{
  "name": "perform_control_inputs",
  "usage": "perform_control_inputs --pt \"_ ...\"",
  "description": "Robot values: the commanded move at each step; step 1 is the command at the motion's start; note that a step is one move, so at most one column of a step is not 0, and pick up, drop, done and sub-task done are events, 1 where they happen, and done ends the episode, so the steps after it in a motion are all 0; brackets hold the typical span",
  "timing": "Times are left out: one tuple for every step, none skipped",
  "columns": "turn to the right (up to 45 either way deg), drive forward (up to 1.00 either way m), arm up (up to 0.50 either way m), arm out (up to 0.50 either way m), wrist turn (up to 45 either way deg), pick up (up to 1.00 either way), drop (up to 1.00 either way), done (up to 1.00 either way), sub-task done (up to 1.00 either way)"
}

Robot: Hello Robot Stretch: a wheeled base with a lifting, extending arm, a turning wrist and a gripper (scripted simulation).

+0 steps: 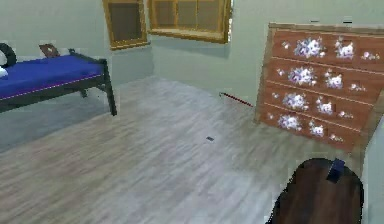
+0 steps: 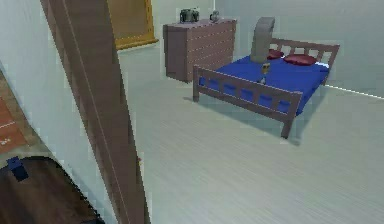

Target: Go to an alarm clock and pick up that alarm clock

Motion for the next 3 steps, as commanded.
perform_control_inputs --pt "0.0 0.35 0.00 0.00 0.0 0.00 0.00 0.00 0.00" --pt "-30.0 0.00 0.00 0.00 0.0 0.00 0.00 0.00 0.00" --pt "45.0 0.00 0.00 0.00 0.0 0.00 0.00 0.00 0.00"
